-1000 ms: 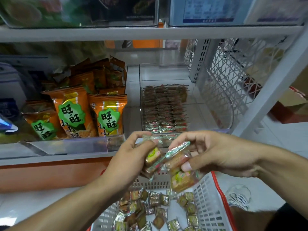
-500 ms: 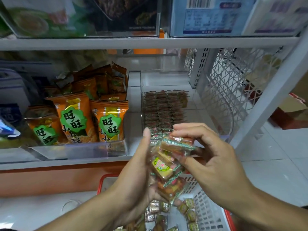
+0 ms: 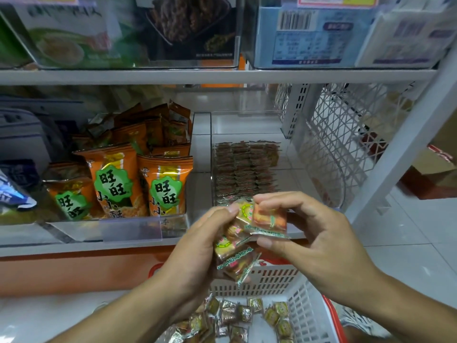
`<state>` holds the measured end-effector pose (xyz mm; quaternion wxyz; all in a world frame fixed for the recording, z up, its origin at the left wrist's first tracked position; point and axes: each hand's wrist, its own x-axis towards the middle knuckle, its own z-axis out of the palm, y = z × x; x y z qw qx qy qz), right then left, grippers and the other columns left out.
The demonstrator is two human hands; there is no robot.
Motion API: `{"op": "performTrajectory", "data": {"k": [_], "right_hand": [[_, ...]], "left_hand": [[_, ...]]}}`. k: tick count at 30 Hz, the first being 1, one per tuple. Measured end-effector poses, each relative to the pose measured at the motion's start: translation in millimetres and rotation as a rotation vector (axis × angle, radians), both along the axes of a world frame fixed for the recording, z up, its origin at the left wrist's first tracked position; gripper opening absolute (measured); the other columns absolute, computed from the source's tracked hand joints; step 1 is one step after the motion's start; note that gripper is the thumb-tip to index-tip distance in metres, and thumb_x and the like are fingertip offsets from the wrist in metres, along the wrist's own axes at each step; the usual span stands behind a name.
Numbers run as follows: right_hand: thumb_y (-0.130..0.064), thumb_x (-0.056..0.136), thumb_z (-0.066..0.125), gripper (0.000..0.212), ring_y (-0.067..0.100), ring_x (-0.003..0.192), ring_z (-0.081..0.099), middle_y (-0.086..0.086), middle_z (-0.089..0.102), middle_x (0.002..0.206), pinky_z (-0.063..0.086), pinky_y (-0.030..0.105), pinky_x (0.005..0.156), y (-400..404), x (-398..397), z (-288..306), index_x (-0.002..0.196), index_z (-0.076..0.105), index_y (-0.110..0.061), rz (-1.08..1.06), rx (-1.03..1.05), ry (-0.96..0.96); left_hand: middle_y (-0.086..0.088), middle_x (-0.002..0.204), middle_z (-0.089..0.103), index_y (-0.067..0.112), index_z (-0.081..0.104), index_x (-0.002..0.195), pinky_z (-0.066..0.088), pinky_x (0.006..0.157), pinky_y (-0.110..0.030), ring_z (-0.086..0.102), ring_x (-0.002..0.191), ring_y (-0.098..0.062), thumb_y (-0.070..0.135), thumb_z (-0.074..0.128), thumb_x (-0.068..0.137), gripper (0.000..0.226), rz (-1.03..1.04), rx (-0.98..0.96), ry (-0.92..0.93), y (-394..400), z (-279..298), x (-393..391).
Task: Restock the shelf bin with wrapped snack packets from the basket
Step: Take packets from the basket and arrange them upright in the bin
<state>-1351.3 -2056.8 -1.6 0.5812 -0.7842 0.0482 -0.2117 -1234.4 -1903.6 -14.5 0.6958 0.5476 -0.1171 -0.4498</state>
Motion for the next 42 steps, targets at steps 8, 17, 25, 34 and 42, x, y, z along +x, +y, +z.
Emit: {"op": "performTrajectory", "data": {"k": [8, 17, 25, 34, 42], "right_hand": [[-0.031, 0.088, 0.06, 0.033, 0.013, 0.078, 0.07, 0.012, 0.077, 0.099, 0.05, 0.018, 0.058, -19, 4, 16, 0.113, 0.074, -0.014, -0.021, 0.504, 0.179], [-0.015, 0.084, 0.076, 0.037, 0.005, 0.077, 0.065, 0.006, 0.075, 0.109, 0.049, 0.015, 0.059, -26, 4, 14, 0.121, 0.072, -0.014, 0.202, 0.647, 0.408], [-0.004, 0.074, 0.074, 0.044, 0.024, 0.097, 0.069, 0.022, 0.071, 0.119, 0.055, 0.031, 0.085, -29, -1, 16, 0.117, 0.07, -0.005, 0.086, 0.647, 0.401], [0.002, 0.071, 0.08, 0.03, 0.027, 0.078, 0.06, 0.014, 0.07, 0.094, 0.05, 0.026, 0.062, -41, -9, 32, 0.092, 0.072, -0.017, 0.174, 0.506, 0.382], [-0.011, 0.076, 0.085, 0.044, 0.031, 0.096, 0.07, 0.017, 0.069, 0.12, 0.06, 0.035, 0.074, -26, -8, 10, 0.118, 0.071, -0.02, 0.168, 0.569, 0.525]], "left_hand": [[-0.012, 0.097, 0.076, 0.02, 0.071, 0.1, 0.055, 0.071, -0.036, 0.073, 0.084, -0.026, 0.046, 0.07, 0.081, 0.033, -0.014, 0.026, -0.107, 2, -8, 4], [-0.014, 0.099, 0.078, 0.021, 0.07, 0.101, 0.058, 0.067, -0.031, 0.075, 0.084, -0.025, 0.047, 0.078, 0.076, 0.037, -0.082, 0.015, -0.152, 7, -10, 10], [-0.015, 0.098, 0.074, 0.021, 0.069, 0.101, 0.056, 0.069, -0.039, 0.069, 0.083, -0.028, 0.052, 0.077, 0.074, 0.042, -0.087, 0.029, -0.224, 9, -11, 14], [-0.01, 0.095, 0.076, 0.021, 0.068, 0.101, 0.057, 0.068, -0.034, 0.073, 0.083, -0.025, 0.05, 0.077, 0.077, 0.037, -0.161, 0.045, -0.282, 10, -13, 19], [-0.011, 0.092, 0.074, 0.023, 0.07, 0.104, 0.057, 0.072, -0.027, 0.071, 0.081, -0.016, 0.051, 0.081, 0.078, 0.04, -0.251, 0.074, -0.243, 8, -13, 13]]}}
